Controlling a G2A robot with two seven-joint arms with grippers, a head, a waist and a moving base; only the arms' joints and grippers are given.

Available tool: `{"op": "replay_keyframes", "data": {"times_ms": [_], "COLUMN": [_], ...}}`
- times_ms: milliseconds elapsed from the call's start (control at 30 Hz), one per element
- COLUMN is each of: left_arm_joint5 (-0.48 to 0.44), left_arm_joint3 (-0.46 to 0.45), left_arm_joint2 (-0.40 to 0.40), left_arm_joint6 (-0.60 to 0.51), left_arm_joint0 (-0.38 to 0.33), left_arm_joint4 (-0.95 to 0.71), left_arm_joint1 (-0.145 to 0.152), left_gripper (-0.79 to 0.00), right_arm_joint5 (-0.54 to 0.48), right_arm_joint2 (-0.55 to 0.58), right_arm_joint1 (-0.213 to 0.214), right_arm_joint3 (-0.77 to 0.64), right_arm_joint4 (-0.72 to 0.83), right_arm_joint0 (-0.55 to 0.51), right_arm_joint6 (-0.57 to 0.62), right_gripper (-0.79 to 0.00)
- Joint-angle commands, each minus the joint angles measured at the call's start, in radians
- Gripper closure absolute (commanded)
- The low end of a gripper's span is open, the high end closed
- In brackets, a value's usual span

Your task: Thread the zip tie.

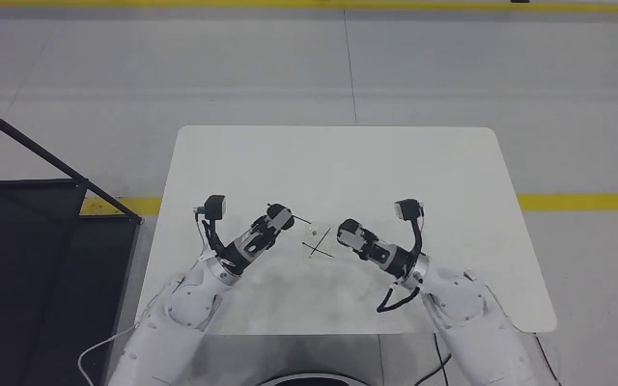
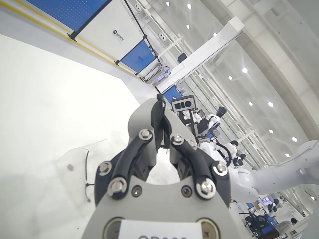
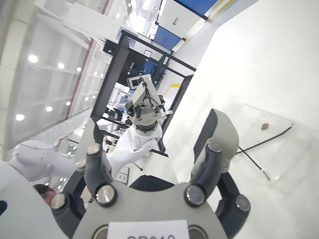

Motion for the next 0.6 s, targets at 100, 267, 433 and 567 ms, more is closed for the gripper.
{"op": "replay_keyframes", "data": {"times_ms": [100,267,433,567], "left_arm_joint5": [-0.014,-0.018,-0.018,-0.006], "left_arm_joint3": [-0.025,-0.035,-0.035,-0.045], "left_arm_joint2": [-0.103,-0.144,-0.144,-0.132], "left_arm_joint6": [-0.071,-0.102,-0.102,-0.113], "left_arm_joint0": [0.057,0.084,0.084,0.085], "left_arm_joint4": [-0.044,-0.077,-0.077,-0.112], "left_arm_joint1": [0.022,0.03,0.03,0.029], "left_gripper": [0.0,0.0,0.0,0.0], "right_arm_joint5": [0.136,0.144,0.144,0.176], "right_arm_joint2": [-0.009,-0.005,-0.005,-0.028], "right_arm_joint1": [0.004,0.004,0.004,0.004], "right_arm_joint3": [-0.118,-0.123,-0.123,-0.155], "right_arm_joint4": [-0.198,-0.202,-0.202,-0.29], "right_arm_joint0": [-0.035,-0.038,-0.038,-0.034], "right_arm_joint6": [-0.036,-0.043,-0.043,-0.042], "right_gripper": [-0.785,-0.785,-0.785,-0.785]}}
